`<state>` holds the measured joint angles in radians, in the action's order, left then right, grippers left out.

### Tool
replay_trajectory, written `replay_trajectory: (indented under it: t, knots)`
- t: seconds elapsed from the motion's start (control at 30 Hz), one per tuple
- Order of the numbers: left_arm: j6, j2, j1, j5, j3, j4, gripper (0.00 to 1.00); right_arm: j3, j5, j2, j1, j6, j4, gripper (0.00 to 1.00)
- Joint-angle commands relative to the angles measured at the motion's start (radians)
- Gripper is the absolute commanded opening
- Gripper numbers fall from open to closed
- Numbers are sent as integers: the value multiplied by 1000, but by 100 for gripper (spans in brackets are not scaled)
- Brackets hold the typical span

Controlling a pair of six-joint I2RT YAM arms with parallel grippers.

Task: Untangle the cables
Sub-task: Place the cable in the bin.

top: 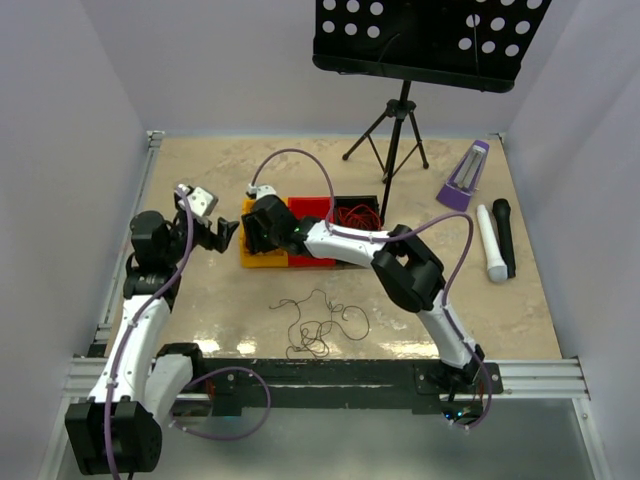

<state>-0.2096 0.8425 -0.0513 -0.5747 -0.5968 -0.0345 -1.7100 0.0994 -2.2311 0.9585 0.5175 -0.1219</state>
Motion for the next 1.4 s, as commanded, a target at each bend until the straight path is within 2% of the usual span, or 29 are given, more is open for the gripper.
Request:
replay_trajectory:
  t: [0.0,0.37,0.47,0.53,0.67,0.77,0.8,0.83,0.9,1.03,1.13,1.23,1.3,1.37]
  knots:
    - [39,-5,-9,-21,-64,-39,80,-3,28,135,0,-27,-73,54]
    - [36,-31,-12,33,-104,-31,81,7,69,295,13,-40,-157,56]
    - [18,-19,-12,-6,-124,-15,80,82,71,364,14,-37,-147,64]
    - [-19,-8,-13,-58,-141,10,81,116,69,393,11,-33,-162,64]
    - [-245,-14,-12,-310,-150,180,81,294,80,523,9,-13,-98,63]
    - [-529,-8,14,-525,-159,437,81,473,54,637,6,4,-42,61]
    - [-642,0,42,-546,-162,512,81,527,46,677,6,12,-29,61]
    - [-728,3,129,-538,-161,586,80,579,37,708,6,21,-16,61]
    - [-787,0,267,-498,-124,630,80,676,10,786,6,42,14,59]
    - [-728,-23,428,-446,9,478,80,848,-4,938,6,87,68,59]
    - [-716,53,494,-416,71,382,80,941,19,1019,6,134,76,59]
    - [-601,163,553,-381,86,193,80,1032,40,1131,6,173,116,58]
    - [-478,228,590,-326,104,-32,80,1081,45,1209,9,185,148,58]
    - [-401,263,620,-300,120,-148,80,1119,49,1272,9,191,165,57]
